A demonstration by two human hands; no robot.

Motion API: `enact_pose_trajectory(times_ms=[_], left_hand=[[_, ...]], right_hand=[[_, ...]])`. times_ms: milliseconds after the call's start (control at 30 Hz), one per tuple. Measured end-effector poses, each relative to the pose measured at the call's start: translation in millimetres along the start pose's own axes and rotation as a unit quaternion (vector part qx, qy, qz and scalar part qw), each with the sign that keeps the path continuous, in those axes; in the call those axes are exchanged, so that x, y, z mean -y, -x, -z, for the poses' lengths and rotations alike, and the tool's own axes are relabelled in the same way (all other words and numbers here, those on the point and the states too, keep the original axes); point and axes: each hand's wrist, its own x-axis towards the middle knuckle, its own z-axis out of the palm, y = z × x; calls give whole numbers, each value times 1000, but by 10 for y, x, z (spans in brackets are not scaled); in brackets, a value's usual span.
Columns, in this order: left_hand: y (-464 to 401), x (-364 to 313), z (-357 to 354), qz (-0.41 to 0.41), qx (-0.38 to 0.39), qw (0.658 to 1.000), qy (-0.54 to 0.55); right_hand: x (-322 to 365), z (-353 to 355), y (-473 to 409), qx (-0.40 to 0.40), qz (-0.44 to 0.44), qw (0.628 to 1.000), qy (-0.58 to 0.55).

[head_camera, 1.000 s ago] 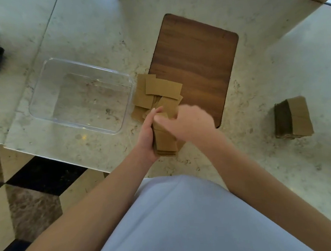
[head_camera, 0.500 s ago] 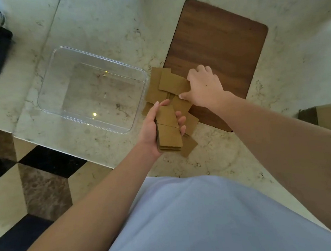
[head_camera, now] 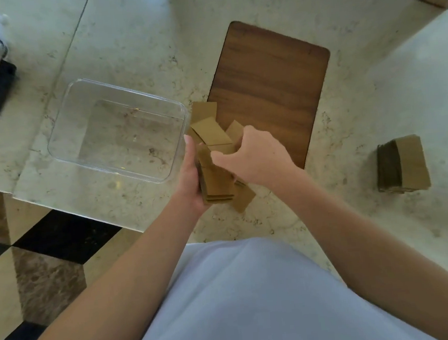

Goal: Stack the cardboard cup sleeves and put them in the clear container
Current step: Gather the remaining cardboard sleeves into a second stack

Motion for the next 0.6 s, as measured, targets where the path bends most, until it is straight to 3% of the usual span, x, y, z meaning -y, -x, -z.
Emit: enact_pose_trajectory(times_ms=[267, 367, 467, 600], left_hand=[[156, 152, 3, -20, 2, 999, -28], [191, 156, 8, 4, -34, 998, -53], [263, 135, 15, 24, -25, 999, 20], [310, 129, 64, 7, 13, 998, 69]], right_hand=[[-92, -362, 425, -37, 23, 996, 72], [-159, -342, 417, -37, 22, 999, -31], [-322, -280, 264, -28, -19, 989, -141], [-626, -306, -89, 10, -78, 995, -60]])
